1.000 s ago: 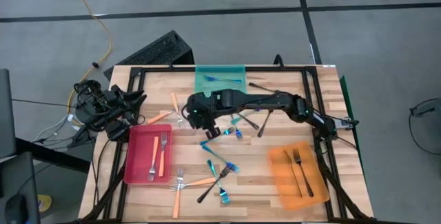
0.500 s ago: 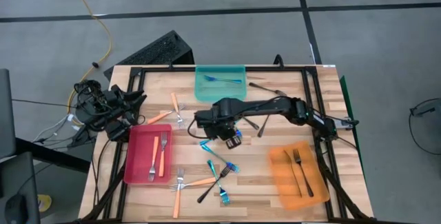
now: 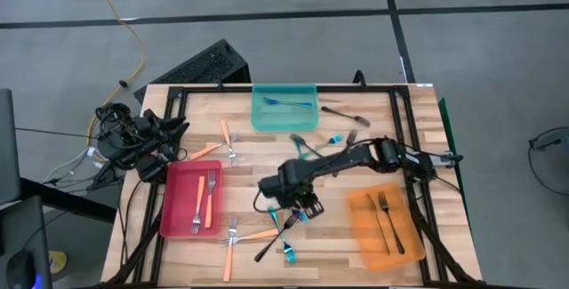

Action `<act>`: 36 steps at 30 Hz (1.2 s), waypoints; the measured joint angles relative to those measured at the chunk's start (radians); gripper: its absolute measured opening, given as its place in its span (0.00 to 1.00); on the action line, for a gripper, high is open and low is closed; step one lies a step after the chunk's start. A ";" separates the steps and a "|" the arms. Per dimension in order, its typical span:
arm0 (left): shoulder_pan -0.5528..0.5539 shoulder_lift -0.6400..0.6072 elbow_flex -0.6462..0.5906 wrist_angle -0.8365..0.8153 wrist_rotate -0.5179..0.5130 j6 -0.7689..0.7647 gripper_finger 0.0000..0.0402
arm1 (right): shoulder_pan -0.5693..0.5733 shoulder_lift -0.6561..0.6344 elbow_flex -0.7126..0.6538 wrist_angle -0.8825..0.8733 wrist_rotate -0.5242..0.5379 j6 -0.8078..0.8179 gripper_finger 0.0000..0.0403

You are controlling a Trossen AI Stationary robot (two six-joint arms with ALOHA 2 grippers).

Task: Sort silverware by color (type)
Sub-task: Put the blue fork into the blue bin

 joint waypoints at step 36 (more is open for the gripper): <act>0.000 0.000 0.000 0.000 -0.031 -0.002 0.28 | -0.176 -0.363 -0.774 1.257 -0.011 -0.077 0.40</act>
